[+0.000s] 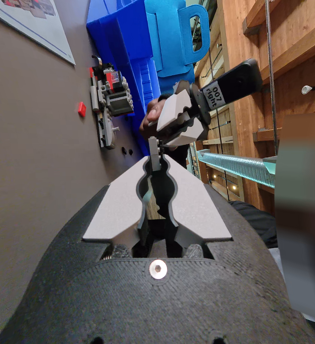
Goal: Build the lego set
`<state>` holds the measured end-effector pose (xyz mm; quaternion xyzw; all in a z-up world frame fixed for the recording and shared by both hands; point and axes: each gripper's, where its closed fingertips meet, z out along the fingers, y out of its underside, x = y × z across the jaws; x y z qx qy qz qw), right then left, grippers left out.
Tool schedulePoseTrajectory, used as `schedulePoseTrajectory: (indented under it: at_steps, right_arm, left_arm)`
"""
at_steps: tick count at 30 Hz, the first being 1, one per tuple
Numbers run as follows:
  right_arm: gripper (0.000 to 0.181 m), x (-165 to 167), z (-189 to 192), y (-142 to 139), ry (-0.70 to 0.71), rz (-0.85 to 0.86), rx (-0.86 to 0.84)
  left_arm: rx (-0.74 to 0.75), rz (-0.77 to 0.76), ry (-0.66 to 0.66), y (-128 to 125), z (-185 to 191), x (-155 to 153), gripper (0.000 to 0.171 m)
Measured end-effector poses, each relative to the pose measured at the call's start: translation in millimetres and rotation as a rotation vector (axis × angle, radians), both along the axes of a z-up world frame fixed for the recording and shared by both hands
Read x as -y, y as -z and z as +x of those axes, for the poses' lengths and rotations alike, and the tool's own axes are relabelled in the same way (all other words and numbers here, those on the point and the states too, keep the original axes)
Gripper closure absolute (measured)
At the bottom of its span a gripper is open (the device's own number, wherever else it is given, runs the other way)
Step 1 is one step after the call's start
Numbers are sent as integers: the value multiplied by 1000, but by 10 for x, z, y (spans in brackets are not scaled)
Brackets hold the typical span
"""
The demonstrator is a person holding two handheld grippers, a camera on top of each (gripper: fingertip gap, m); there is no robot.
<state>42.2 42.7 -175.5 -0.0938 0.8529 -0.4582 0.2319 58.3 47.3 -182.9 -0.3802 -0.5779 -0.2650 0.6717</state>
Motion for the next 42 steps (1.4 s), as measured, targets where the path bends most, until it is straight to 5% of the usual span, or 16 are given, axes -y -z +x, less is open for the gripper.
schedulePoseTrajectory:
  at_steps: [8, 13, 42]
  right_arm:
    - [140, -6, -80, -268, 579, -45, 462]
    - [134, 50, -54, -279, 708, -98, 655]
    - [164, 191, 239, -401, 590, -226, 887]
  left_arm:
    - [-51, -25, -57, -136, -12, 72, 161]
    - [-97, -48, -65, -240, 30, 30, 161]
    - [-280, -29, -124, -447, 170, 63, 161]
